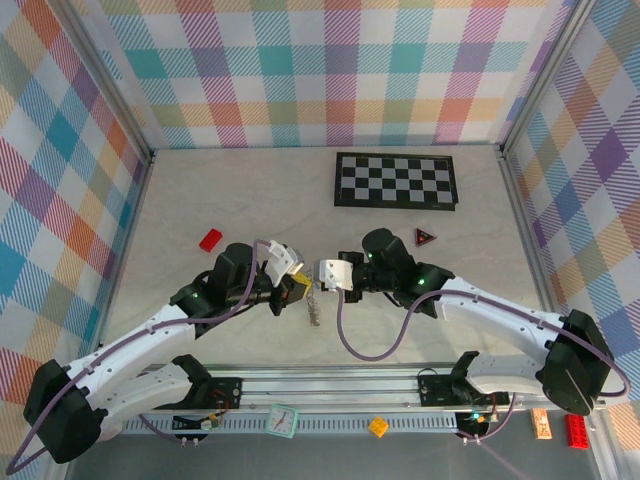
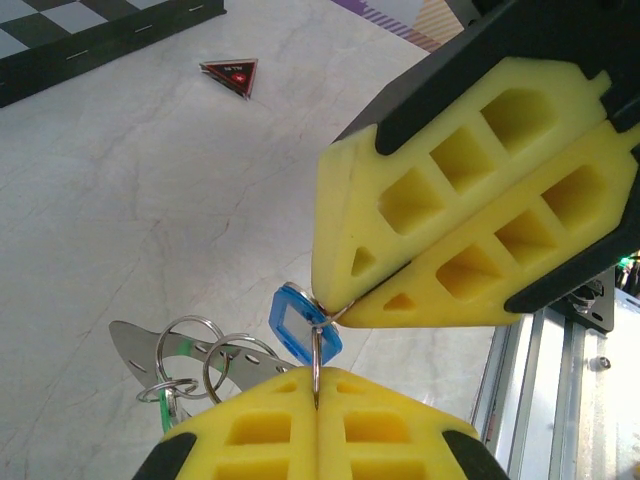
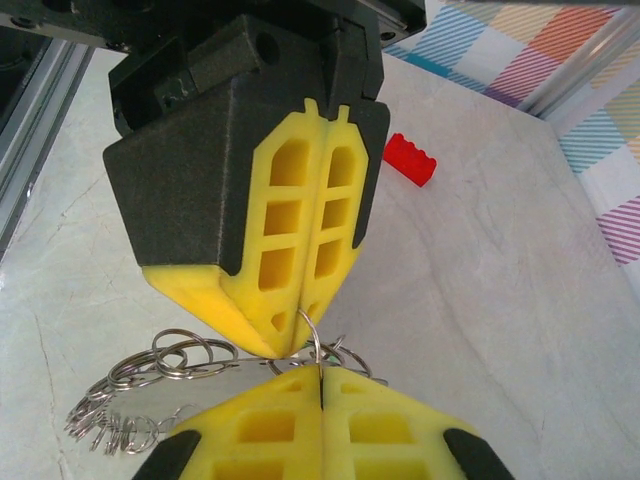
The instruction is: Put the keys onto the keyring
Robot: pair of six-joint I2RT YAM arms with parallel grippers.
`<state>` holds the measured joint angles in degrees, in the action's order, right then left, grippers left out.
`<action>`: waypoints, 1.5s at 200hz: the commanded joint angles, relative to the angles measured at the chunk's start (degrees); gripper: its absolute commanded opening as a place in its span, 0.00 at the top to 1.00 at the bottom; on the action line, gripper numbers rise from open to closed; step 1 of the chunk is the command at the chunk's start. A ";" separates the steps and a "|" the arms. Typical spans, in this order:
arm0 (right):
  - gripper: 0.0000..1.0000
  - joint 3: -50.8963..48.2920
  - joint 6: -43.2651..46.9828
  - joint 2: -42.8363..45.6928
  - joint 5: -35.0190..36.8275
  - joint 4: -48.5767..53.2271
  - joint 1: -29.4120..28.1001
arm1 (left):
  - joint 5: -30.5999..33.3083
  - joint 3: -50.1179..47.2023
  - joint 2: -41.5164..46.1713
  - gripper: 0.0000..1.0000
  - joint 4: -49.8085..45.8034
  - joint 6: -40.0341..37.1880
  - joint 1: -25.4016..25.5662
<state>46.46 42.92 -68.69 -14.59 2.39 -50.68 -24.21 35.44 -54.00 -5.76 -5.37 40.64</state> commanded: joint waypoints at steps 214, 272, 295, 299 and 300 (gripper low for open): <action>1.00 1.93 1.73 -1.45 -3.25 2.00 -1.60 | 0.12 2.09 -0.14 1.00 1.14 0.53 0.40; 1.00 2.38 2.17 -1.89 -3.08 2.43 -2.14 | 0.30 1.98 0.21 1.00 1.52 0.53 0.39; 1.00 2.54 2.74 -1.81 -2.86 3.33 -2.28 | 0.47 1.83 0.25 1.00 1.96 0.71 0.33; 1.00 2.52 2.86 -1.80 -2.75 3.47 -2.33 | 0.54 1.82 0.29 1.00 2.04 0.76 0.35; 1.00 2.51 2.87 -1.80 -2.74 3.53 -2.37 | 0.55 1.82 0.29 1.00 2.06 0.78 0.38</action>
<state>47.37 44.27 -70.04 -14.83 3.11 -51.75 -23.99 35.46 -54.06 -6.52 -5.34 40.75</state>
